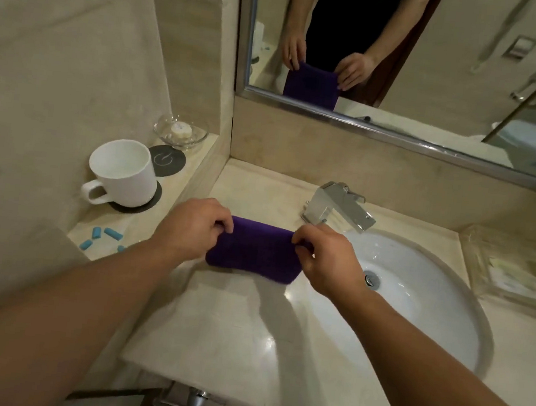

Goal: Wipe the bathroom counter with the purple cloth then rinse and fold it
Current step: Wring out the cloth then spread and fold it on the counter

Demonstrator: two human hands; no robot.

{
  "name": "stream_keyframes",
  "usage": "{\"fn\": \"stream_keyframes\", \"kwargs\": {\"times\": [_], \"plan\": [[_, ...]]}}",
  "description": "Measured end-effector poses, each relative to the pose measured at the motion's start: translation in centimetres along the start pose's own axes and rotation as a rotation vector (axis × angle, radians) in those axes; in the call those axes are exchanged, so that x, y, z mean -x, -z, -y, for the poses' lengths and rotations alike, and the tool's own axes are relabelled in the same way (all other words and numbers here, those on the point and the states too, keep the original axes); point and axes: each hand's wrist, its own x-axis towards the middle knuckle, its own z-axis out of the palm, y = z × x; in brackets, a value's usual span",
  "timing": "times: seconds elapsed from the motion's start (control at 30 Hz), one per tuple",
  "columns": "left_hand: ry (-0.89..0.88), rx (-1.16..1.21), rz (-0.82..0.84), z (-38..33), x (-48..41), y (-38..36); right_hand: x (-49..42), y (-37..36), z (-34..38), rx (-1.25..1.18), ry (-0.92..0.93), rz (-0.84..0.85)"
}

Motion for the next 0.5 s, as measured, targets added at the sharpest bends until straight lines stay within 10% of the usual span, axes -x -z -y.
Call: {"fn": "stream_keyframes", "kwargs": {"times": [0.5], "plan": [[0.0, 0.188, 0.074, -8.8, -2.3, 11.1, 0.0, 14.5, 3.0, -0.203, -0.325, -0.009]]}}
